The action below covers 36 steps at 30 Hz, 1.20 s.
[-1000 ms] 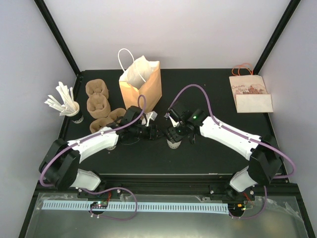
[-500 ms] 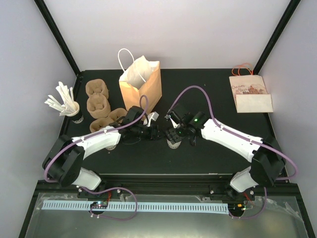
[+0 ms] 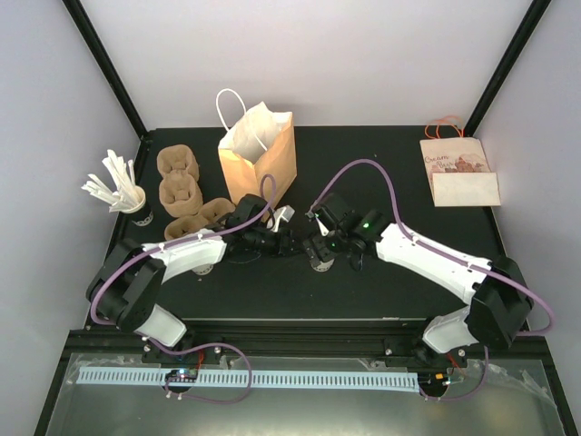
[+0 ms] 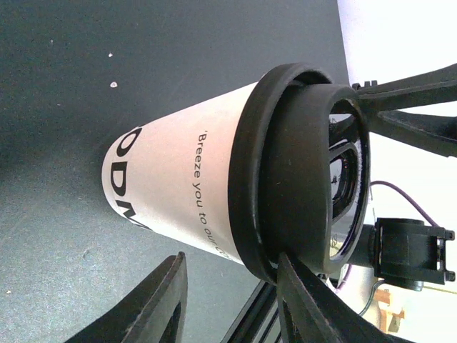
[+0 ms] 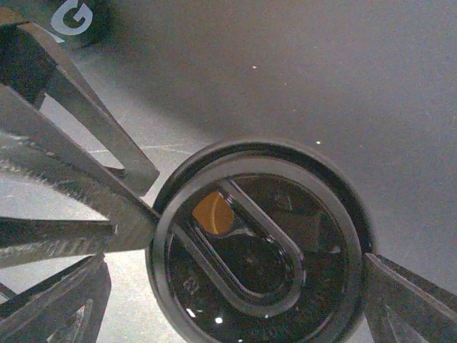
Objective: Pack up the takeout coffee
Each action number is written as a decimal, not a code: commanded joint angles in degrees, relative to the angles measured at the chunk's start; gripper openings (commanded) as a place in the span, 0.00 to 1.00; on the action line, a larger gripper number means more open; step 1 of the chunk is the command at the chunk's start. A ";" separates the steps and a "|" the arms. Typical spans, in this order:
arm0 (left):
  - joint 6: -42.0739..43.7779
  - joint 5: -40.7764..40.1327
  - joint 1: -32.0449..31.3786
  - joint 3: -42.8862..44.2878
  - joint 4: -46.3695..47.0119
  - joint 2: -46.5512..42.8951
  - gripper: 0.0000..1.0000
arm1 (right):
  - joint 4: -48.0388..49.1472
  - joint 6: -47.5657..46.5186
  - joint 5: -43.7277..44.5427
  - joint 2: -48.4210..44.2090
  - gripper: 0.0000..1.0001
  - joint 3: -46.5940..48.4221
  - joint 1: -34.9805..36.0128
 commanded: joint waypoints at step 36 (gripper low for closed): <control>0.33 1.22 -0.80 8.20 -5.84 -3.09 0.37 | 24.21 13.51 -31.91 -17.21 0.31 -23.89 -24.52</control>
